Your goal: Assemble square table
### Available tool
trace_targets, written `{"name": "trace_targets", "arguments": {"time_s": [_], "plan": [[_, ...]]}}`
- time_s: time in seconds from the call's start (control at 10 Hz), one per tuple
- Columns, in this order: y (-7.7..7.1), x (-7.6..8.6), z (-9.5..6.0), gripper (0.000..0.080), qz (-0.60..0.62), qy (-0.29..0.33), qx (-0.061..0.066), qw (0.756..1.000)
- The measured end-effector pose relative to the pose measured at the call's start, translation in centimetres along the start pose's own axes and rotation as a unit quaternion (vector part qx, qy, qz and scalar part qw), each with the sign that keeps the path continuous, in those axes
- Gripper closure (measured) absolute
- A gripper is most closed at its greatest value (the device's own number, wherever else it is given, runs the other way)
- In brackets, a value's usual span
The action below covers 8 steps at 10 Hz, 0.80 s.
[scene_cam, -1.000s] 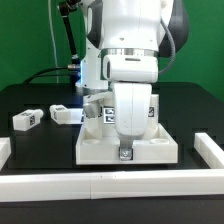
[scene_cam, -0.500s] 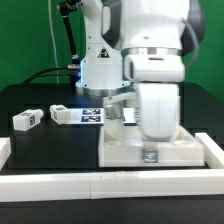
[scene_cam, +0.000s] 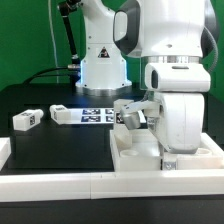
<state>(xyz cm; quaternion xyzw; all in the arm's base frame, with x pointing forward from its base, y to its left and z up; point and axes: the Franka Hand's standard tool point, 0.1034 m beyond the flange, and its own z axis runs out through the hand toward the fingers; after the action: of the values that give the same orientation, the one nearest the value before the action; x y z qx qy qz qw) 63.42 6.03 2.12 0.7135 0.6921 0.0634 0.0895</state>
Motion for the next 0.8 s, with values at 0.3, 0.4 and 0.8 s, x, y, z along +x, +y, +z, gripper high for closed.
{"name": "trace_targets", "arguments": {"time_s": [0.3, 0.4, 0.8], "plan": [[-1.4, 0.0, -0.1, 0.0460, -0.001, -0.003, 0.020, 1.000], [-2.1, 0.0, -0.2, 0.0324, -0.002, -0.005, 0.030, 1.000], [-2.9, 0.0, -0.3, 0.0162, -0.002, -0.006, 0.038, 0.999]]}}
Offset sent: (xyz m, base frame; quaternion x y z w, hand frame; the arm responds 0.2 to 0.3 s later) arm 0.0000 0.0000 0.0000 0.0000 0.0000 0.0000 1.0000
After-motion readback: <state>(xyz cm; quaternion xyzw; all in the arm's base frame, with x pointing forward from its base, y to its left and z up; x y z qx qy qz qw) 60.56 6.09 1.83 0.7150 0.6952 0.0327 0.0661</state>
